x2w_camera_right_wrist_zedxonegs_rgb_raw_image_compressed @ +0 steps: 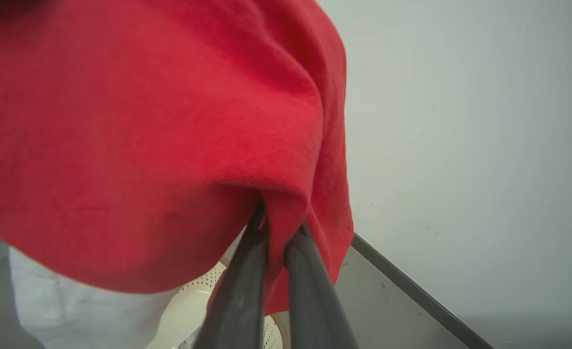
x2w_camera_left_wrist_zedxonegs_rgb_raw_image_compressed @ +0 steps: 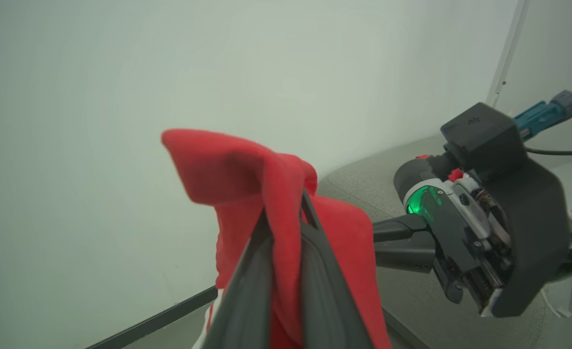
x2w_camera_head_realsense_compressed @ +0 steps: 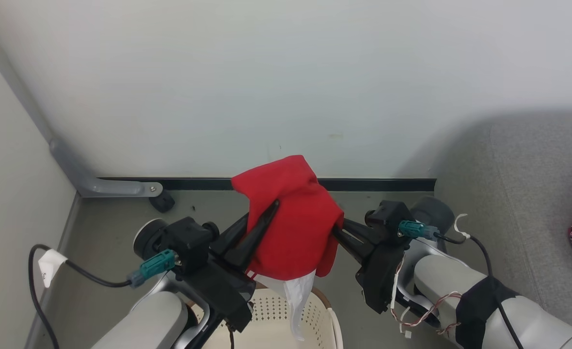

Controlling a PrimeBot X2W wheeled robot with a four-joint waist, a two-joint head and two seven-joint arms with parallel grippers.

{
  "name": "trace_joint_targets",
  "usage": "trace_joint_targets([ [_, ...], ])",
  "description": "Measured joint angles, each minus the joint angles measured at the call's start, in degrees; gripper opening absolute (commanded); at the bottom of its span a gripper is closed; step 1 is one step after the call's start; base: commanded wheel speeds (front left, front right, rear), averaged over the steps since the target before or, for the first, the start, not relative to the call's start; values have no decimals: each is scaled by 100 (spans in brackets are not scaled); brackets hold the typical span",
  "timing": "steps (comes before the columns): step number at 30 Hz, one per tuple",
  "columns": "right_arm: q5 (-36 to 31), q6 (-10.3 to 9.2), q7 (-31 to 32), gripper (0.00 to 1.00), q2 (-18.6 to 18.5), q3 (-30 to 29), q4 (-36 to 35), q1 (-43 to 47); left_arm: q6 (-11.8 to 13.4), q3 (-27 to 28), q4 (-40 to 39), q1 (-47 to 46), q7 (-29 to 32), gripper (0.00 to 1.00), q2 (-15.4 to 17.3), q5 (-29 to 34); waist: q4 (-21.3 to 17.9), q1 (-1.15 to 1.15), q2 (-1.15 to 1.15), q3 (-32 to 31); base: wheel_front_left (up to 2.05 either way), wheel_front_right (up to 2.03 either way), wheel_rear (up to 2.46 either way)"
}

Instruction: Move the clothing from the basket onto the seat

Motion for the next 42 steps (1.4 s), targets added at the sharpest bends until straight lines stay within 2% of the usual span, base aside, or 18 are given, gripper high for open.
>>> trace_joint_targets([
  [9,839,0,-91,0,-73,-31,-307,229,83,48,40,266,-14,0,145,-9,-278,0,0,2,0,0,0],
  [12,1222,-1,-96,0,-149,-339,-442,367,98,43,47,266,-49,24,122,-9,-353,0,0,-6,0,0,0],
  [14,1451,-1,-96,0,-229,-528,-611,471,98,43,47,281,-49,45,114,-10,-389,0,0,-17,0,0,0],
  [16,1548,-1,-96,0,-266,-601,-754,506,99,51,45,315,-56,100,153,-10,-435,0,0,-27,0,0,0],
  [29,2033,-1,-96,0,-615,-1224,-1354,888,107,14,-46,544,-59,100,283,-9,-821,0,0,-73,0,0,0],
  [42,1985,-1,-96,0,-831,-1778,-1820,1321,107,-29,-303,647,-100,100,415,9,-1455,0,0,-116,0,0,0],
])
